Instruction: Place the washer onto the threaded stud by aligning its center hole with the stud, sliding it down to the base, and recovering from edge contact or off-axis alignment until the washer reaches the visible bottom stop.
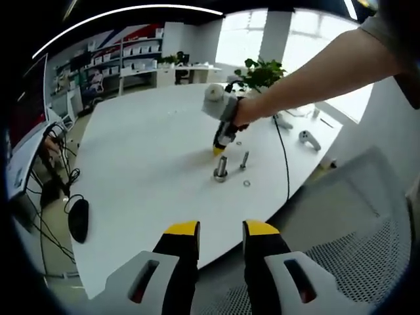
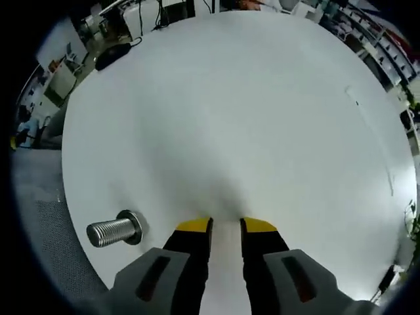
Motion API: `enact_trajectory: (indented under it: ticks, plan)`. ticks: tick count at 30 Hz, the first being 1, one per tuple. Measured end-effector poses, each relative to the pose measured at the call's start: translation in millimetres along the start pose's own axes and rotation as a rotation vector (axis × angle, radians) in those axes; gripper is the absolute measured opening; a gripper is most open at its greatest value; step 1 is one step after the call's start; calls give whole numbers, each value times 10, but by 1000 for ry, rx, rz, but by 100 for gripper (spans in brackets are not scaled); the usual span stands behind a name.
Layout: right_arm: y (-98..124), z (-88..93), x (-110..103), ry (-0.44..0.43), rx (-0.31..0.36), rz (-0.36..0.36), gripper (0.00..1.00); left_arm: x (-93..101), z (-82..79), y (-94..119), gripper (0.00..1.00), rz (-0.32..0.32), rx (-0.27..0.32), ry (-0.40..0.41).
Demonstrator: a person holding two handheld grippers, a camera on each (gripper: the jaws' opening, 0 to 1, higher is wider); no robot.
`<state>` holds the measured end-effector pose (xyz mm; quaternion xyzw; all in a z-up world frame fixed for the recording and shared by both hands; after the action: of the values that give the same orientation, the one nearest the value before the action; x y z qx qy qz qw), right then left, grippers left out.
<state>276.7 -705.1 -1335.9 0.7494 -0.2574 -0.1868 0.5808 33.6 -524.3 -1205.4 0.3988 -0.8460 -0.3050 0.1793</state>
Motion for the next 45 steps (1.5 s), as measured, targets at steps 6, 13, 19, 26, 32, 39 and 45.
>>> enact_trajectory:
  ticks: [6,13,19,26,32,39,45]
  plan:
    - [105,11,22,-6,29,1,25,-18,4,7,24,-10,0,7]
    - [209,174,47,-21,11,15,26,-16,-7,12,24,-10,11,3]
    - [311,269,134,-31,2,34,26,-24,-8,17,24,-13,15,11]
    - [431,317,305,-66,18,51,26,-29,-9,17,24,-16,14,10]
    - [464,528,537,-124,11,78,26,-46,-14,19,24,-20,19,21]
    - [385,749,651,-163,-17,70,26,-38,-10,15,24,-14,16,17]
    - [346,817,651,-121,-45,67,26,-42,-10,15,24,-16,19,26]
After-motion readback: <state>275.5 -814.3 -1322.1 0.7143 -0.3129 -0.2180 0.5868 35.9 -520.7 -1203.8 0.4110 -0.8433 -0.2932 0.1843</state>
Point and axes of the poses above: the point that each gripper's makers call its tool centre point, and the gripper's own axes: y roughly backward along the fingers, x roughly to its right, z roughly out of its underside, the point moved 3 cm from there along y, roughly backward along the fingers, and after that the axes turned 7 degrees about -y, right-handed, at the moved point
